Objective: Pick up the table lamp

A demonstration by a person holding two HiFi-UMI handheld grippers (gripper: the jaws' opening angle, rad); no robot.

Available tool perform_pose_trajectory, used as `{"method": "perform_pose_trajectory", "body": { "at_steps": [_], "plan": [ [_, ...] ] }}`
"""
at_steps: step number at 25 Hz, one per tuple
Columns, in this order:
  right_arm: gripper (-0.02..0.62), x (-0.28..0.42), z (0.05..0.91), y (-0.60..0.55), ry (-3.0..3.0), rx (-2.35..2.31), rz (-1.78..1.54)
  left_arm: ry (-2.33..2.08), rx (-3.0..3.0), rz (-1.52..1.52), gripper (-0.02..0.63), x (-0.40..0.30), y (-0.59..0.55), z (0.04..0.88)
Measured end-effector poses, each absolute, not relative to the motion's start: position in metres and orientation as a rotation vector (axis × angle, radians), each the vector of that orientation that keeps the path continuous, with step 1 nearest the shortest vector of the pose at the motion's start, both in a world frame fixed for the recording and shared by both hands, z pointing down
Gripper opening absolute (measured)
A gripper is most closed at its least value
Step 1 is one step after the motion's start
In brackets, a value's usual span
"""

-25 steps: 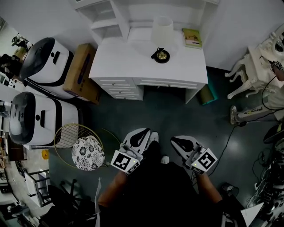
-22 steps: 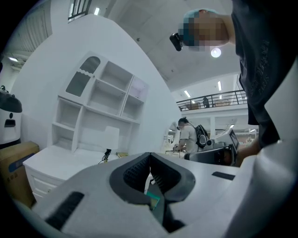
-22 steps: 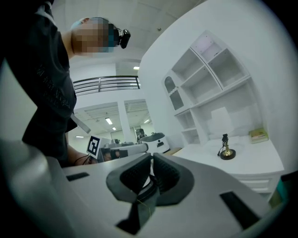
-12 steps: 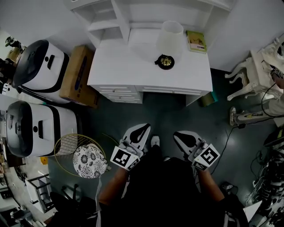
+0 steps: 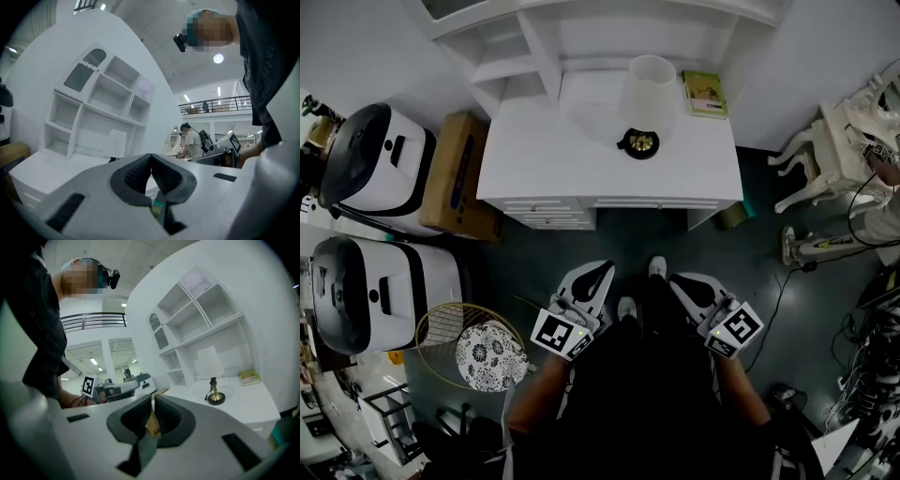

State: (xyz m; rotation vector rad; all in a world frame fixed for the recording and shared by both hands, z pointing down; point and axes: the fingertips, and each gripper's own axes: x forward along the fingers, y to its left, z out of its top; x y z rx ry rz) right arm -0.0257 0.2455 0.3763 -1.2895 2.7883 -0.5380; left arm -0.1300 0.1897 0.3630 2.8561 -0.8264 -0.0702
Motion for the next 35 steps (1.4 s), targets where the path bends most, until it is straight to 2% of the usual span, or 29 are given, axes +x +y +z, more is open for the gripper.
{"method": "perform_pose_trajectory", "body": {
  "at_steps": [9,20,26,35],
  "plan": [
    [0.038,0.005,0.384,0.18,2.747,-1.29,-0.557,-0.868,2.852,-0.019,0.018,-0.116,0.137,0.361],
    [0.038,0.043,0.395,0.092,2.787,-1.229,-0.6,-0.828,2.862,0.004,0.018,-0.067,0.07,0.364],
    [0.038,0.059,0.402,0.055,2.889,-1.214,-0.484,-0.823,2.837,0.017,0.018,-0.039,0.039,0.368],
    [0.038,0.082,0.423,0.006,2.902,-1.136,-0.507,-0.973,2.805,0.077,0.018,-0.018,-0.004,0.391]
  ]
}}
